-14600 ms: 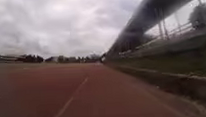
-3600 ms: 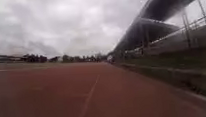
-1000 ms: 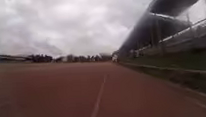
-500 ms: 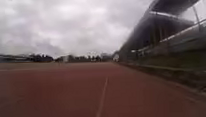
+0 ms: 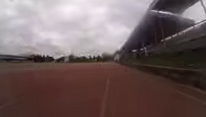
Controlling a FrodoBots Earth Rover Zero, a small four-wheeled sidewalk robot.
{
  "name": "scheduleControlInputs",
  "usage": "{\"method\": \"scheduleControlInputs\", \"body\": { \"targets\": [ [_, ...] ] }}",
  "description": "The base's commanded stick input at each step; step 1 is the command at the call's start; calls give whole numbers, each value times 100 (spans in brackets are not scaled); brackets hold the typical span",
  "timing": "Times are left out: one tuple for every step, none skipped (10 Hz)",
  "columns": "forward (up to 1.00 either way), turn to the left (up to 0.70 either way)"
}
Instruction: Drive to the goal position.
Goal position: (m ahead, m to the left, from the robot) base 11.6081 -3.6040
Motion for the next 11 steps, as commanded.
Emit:
{"method": "scheduleControlInputs", "body": {
  "targets": [
    [85, 0],
    [85, 0],
    [85, 0],
    [85, 0],
    [85, 0],
    [85, 0],
    [85, 0],
    [85, 0],
    [85, 0],
    [85, 0],
    [85, 0]
  ]
}}
